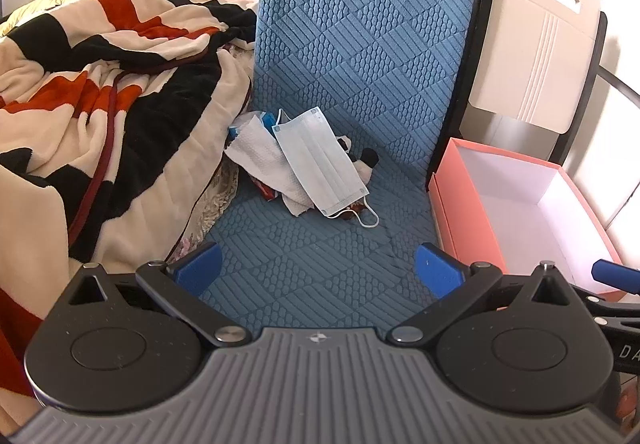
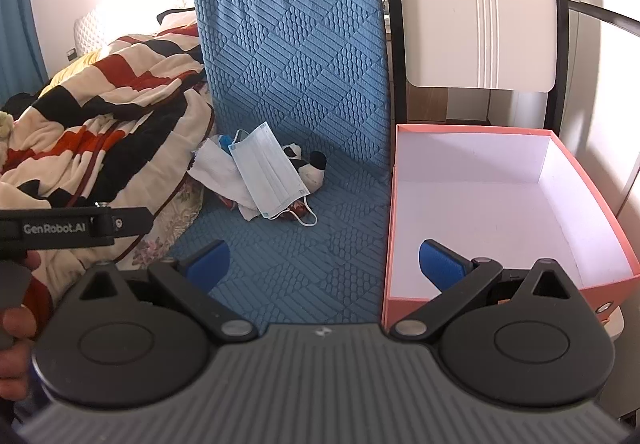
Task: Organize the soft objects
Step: 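Move both grippers toward the white wipe and blue face mask pile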
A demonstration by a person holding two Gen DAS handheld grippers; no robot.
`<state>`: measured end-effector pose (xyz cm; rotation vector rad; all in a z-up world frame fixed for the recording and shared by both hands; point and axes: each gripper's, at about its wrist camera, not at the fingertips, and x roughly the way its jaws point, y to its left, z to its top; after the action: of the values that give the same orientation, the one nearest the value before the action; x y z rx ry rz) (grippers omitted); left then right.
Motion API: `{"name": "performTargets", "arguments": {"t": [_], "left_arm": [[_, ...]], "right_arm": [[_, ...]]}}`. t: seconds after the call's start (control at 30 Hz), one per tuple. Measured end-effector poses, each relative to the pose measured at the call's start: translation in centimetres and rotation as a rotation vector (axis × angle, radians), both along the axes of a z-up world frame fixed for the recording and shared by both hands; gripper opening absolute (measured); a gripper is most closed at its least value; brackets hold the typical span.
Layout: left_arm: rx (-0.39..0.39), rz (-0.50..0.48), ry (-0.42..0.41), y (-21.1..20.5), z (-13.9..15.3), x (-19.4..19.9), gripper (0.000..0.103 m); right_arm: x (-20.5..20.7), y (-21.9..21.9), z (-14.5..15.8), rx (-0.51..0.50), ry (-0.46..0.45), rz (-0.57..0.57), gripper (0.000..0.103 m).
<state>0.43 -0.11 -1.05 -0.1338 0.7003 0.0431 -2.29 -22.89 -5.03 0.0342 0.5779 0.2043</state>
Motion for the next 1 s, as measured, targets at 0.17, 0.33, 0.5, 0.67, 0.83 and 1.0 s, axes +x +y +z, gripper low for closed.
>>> {"name": "performTargets", "arguments": {"t": [0.17, 0.33, 0.5, 0.67, 0.83, 1.0], "left_arm": [[0.015, 0.002, -0.003, 0.0, -0.1, 0.0, 0.103], [0.025, 0.030, -0.013, 0.2, -0.5, -0.4, 0.103], [0.034, 0.055, -0.020, 0.5, -0.9, -0.9, 0.103], [0.043, 0.061, -0.015, 0.5, -1.5, -1.2, 0.103], [0.041, 0.057, 0.002, 0.6, -2.2, -0.9, 0.103], [0.060, 0.062, 0.000, 0.5, -2.8, -0.4, 0.103]], "right_arm": [[0.1, -0.1, -0.5, 0.023, 0.013, 0.010, 0.103], [0.2, 0.4, -1.4, 0.013, 0.038, 0.050, 0.103], [0.5, 0.9, -2.2, -0.006, 0.060, 0.086, 0.103], [0.8, 1.2, -2.7, -0.008, 0.077, 0.096, 0.103], [0.8, 1.6, -3.2, -0.011, 0.097, 0.100, 0.103], [1.0, 1.7, -3.5, -0.012, 0.097, 0.103, 0.103]]}}
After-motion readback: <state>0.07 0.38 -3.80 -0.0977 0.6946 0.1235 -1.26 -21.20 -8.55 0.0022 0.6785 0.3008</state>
